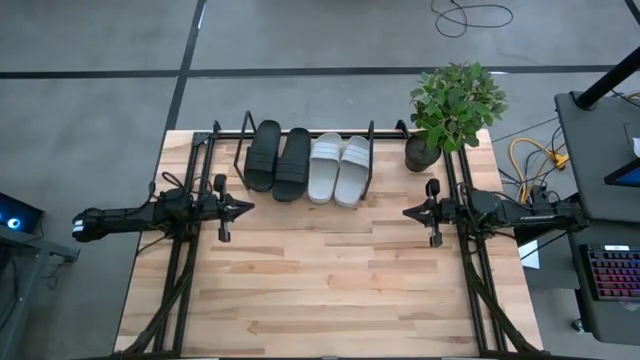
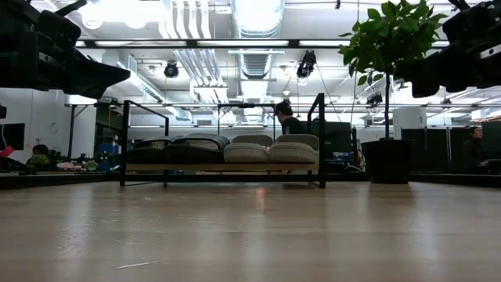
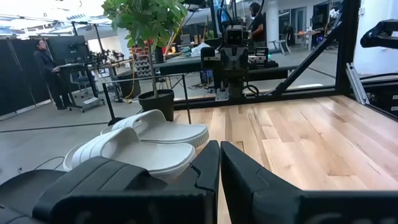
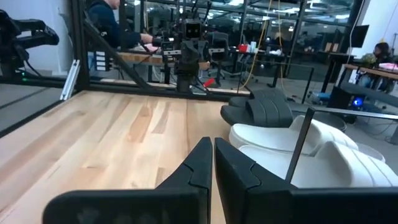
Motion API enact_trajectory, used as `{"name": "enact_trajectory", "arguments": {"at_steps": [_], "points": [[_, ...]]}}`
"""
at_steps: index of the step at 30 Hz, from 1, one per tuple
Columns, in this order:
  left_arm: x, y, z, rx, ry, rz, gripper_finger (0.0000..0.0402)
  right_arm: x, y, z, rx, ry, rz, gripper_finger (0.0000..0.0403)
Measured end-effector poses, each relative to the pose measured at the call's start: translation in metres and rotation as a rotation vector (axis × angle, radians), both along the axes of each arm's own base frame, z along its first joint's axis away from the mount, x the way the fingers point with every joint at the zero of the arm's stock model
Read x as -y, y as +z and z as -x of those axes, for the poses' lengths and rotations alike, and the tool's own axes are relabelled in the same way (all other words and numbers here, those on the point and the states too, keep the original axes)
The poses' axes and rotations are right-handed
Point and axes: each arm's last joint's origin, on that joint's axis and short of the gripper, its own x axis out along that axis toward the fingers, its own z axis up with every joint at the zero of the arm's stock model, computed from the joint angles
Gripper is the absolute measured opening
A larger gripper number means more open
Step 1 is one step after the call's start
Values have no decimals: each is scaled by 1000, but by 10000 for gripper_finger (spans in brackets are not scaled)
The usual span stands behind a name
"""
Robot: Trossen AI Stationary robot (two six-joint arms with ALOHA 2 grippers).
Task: Pick and place slides into the shelf
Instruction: Return to Home Position
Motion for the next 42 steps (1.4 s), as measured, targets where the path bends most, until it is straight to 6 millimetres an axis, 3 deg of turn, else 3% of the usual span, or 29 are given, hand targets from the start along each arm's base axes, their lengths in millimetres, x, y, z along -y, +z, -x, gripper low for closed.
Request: {"name": "enact_trajectory", "arguments": {"at_steps": [15, 42], "points": [[0, 0, 0, -2, -1, 0, 0, 0, 0, 0, 5, -1, -205, 9], [0, 0, 0, -4, -1, 0, 0, 0, 0, 0, 6, -1, -215, 9]]}}
